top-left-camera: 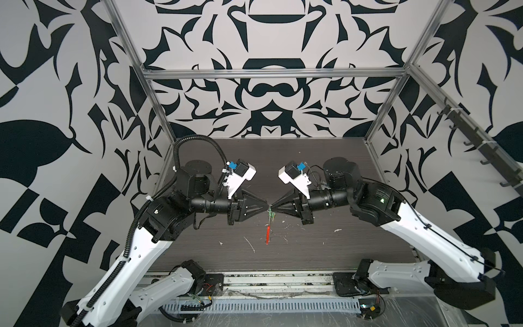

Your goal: Remove the keys from the keyring

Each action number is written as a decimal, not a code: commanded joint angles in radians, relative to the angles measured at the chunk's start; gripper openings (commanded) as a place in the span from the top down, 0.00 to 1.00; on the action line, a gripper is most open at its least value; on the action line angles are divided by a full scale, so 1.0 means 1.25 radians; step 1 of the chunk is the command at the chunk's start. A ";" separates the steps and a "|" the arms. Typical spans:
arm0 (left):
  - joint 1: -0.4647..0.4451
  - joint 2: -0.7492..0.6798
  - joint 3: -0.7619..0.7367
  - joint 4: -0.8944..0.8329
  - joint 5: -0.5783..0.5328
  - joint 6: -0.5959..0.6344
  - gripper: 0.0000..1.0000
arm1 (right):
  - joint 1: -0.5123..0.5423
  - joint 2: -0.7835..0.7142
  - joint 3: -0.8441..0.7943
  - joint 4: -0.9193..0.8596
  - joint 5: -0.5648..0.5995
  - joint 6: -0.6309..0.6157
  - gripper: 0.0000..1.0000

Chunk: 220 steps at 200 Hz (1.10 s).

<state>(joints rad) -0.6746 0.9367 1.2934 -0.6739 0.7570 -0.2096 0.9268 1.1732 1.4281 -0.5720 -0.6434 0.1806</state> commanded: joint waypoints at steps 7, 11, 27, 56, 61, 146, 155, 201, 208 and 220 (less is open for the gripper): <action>-0.001 0.010 0.023 -0.024 0.031 0.015 0.76 | -0.004 -0.006 0.037 0.019 -0.013 -0.011 1.00; -0.001 0.011 0.022 -0.023 0.032 0.015 0.77 | -0.004 -0.006 0.037 0.020 -0.013 -0.011 1.00; -0.001 0.016 0.022 -0.022 0.035 0.016 0.78 | -0.004 -0.005 0.037 0.024 -0.015 -0.008 1.00; -0.001 0.021 0.022 -0.017 0.037 0.015 0.83 | -0.005 -0.002 0.037 0.031 -0.019 -0.005 1.00; -0.001 0.021 0.022 -0.017 0.037 0.014 0.84 | -0.005 -0.001 0.037 0.032 -0.020 -0.003 1.00; -0.001 0.026 0.011 -0.006 0.044 0.009 0.88 | -0.003 0.008 0.039 0.045 -0.020 0.006 1.00; -0.001 0.024 0.010 -0.003 0.045 0.009 0.91 | -0.003 0.007 0.038 0.049 -0.021 0.010 1.00; -0.001 -0.001 -0.036 0.077 0.030 -0.021 1.00 | -0.004 -0.002 0.030 0.080 -0.008 0.025 1.00; -0.001 -0.009 -0.044 0.095 0.025 -0.025 1.00 | -0.003 -0.009 0.028 0.080 0.012 0.017 0.95; -0.001 -0.026 -0.060 0.130 0.019 -0.032 1.00 | -0.004 -0.024 0.018 0.082 0.053 -0.001 0.81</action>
<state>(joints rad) -0.6746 0.9421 1.2564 -0.6052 0.7906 -0.2211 0.9188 1.1881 1.4334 -0.5606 -0.6456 0.2058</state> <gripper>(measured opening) 0.046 0.092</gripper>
